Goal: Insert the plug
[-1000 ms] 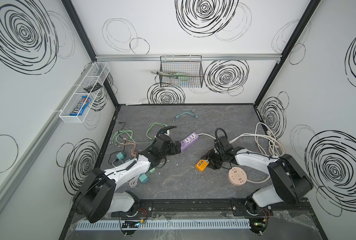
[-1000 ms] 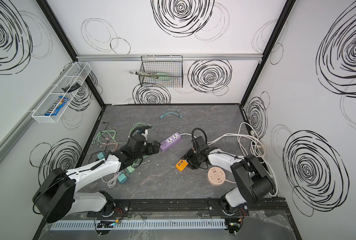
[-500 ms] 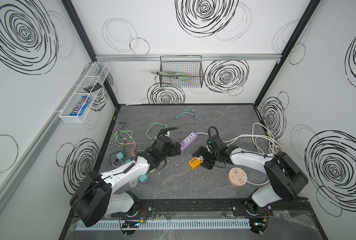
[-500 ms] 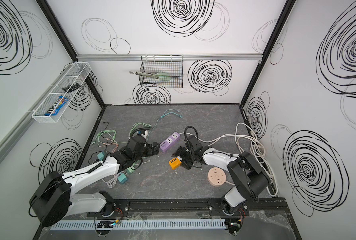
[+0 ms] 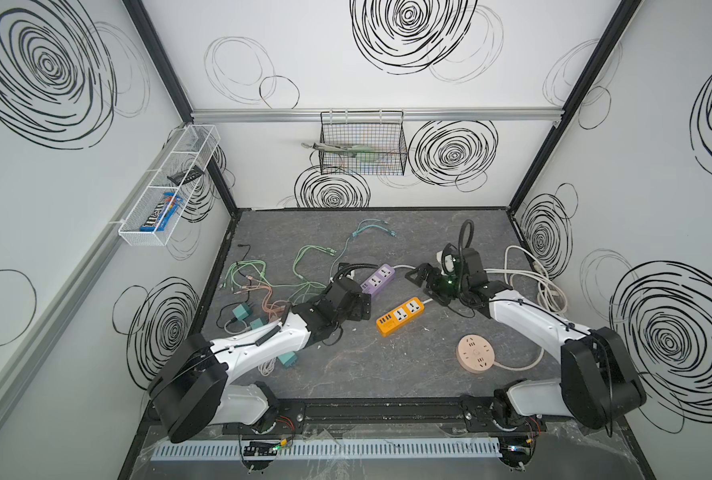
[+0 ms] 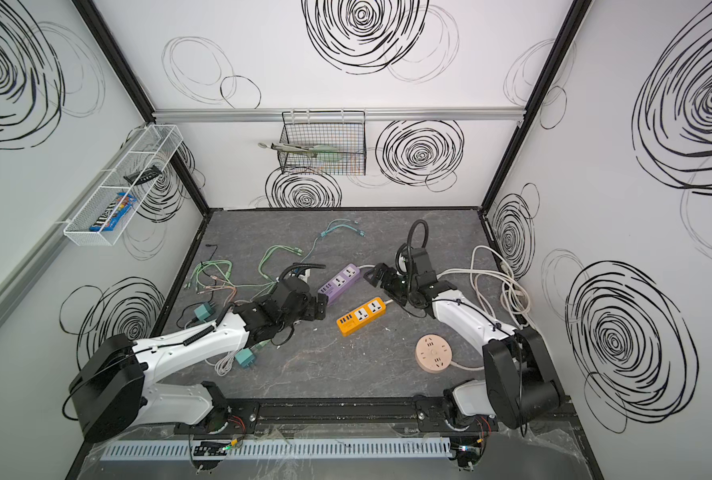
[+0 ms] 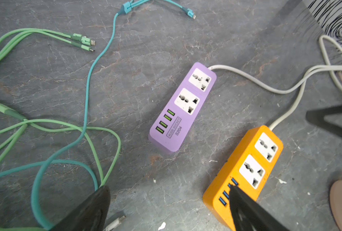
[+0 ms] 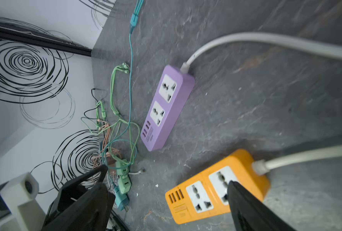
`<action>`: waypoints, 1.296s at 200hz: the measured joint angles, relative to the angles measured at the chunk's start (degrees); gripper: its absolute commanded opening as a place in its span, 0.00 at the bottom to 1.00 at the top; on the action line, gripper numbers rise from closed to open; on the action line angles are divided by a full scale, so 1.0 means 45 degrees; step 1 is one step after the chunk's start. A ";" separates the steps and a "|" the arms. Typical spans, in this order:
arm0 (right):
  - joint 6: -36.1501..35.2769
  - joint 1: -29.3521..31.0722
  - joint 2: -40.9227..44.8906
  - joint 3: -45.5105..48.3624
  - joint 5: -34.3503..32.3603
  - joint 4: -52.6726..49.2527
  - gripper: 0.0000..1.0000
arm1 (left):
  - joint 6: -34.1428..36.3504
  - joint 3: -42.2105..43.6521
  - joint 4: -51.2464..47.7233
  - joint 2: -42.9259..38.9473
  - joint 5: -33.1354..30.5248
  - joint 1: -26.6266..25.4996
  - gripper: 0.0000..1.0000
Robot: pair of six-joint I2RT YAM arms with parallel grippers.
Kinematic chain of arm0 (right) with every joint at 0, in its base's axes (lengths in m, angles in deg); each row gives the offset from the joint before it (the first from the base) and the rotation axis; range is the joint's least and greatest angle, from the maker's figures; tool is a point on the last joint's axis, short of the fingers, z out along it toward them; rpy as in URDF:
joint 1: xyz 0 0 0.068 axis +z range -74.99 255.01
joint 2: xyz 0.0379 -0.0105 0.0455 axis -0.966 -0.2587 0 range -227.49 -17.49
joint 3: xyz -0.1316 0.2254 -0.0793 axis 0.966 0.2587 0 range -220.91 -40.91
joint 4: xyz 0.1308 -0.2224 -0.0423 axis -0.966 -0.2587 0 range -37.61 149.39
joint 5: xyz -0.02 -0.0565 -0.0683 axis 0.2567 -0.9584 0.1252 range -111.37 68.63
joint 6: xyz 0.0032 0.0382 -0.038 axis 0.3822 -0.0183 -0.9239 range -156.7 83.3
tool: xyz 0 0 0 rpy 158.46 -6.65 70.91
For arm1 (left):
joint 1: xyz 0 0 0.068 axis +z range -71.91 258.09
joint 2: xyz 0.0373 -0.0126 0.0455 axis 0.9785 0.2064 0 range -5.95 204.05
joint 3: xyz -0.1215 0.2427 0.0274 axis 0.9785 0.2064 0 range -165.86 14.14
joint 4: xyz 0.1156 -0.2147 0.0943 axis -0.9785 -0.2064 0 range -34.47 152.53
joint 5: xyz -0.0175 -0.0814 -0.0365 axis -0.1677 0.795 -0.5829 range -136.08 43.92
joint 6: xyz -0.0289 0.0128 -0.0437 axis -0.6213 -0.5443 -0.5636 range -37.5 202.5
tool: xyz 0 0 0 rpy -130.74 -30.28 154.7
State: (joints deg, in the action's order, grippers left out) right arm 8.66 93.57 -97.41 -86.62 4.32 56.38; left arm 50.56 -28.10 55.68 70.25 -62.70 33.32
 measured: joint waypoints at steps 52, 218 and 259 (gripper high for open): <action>-0.3317 -0.0743 -0.2497 -0.1656 0.1151 -0.0923 0.97 | -0.0044 0.0005 -0.0102 0.0165 -0.0228 -0.0301 0.96; -0.2074 -0.0699 -0.0539 0.1447 0.2021 -0.1360 0.97 | -0.0573 0.0039 0.0151 0.0544 -0.0306 0.0384 0.96; -0.2540 -0.0937 -0.0942 0.0155 0.2084 -0.0962 0.97 | -0.0578 0.0039 0.0544 0.0743 0.0865 0.0879 0.96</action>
State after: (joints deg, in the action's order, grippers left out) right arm -2.77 89.36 -101.65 -85.92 13.69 52.05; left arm 47.96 -27.92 58.13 73.59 -58.81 37.27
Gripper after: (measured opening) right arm 0.976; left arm 0.961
